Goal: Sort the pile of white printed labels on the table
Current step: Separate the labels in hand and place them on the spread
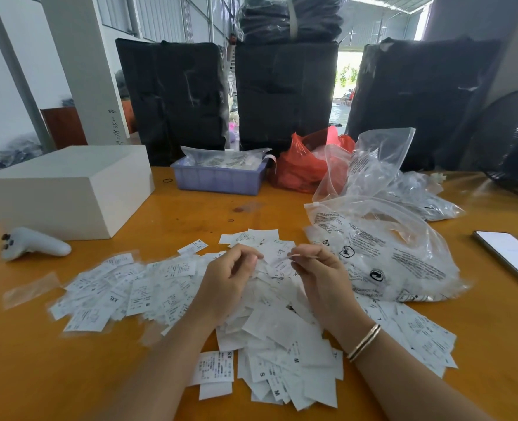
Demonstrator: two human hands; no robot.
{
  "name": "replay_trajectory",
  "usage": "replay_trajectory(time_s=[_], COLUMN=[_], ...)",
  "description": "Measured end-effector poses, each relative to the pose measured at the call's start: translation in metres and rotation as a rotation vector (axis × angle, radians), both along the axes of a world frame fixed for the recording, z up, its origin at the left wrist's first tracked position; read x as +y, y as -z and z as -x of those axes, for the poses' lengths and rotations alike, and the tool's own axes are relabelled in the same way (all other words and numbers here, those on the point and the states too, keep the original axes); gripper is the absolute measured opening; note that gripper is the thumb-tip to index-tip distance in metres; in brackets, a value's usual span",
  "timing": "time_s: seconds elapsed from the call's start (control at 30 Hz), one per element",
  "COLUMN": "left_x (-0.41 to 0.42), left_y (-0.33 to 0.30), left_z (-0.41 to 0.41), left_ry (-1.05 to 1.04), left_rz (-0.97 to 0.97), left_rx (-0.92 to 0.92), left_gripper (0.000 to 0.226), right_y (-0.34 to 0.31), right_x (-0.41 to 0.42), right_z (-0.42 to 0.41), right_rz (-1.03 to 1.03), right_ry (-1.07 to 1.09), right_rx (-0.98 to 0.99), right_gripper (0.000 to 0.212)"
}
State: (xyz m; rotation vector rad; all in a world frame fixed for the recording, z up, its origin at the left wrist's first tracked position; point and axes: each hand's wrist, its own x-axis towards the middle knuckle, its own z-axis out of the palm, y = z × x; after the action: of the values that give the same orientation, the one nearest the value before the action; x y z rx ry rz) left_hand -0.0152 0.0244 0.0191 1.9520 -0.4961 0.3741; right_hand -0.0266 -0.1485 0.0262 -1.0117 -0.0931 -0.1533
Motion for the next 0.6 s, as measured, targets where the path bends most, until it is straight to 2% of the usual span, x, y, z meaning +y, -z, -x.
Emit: replay_trajectory(time_s=[0.07, 0.2, 0.33, 0.4, 0.5, 0.6], left_x=[-0.0001, 0.0021, 0.0039, 0.0046, 0.0051, 0.0050], left_y=[-0.0008, -0.0049, -0.0089, -0.0095, -0.0081, -0.0049], left_z=[0.0000, 0.0006, 0.0035, 0.0043, 0.0034, 0.0006], left_ry=[0.006, 0.022, 0.047, 0.058, 0.039, 0.014], left_rz=[0.016, 0.085, 0.160, 0.176, 0.162, 0.138], left_rx=[0.013, 0.041, 0.074, 0.083, 0.082, 0.058], left_gripper=[0.012, 0.008, 0.020, 0.027, 0.013, 0.013], right_y=[0.0001, 0.0020, 0.0052, 0.0052, 0.0039, 0.0037], right_x=[0.0012, 0.0040, 0.0035, 0.0041, 0.0048, 0.0053], right_z=[-0.0009, 0.0008, 0.0019, 0.0026, 0.0035, 0.0037], right_rz=[-0.030, 0.016, 0.104, 0.136, 0.193, 0.217], right_ry=[-0.015, -0.048, -0.066, -0.034, 0.017, 0.081], right_rx=[-0.014, -0.035, -0.065, -0.069, -0.059, -0.028], right_gripper=[0.046, 0.024, 0.044, 0.046, 0.047, 0.047])
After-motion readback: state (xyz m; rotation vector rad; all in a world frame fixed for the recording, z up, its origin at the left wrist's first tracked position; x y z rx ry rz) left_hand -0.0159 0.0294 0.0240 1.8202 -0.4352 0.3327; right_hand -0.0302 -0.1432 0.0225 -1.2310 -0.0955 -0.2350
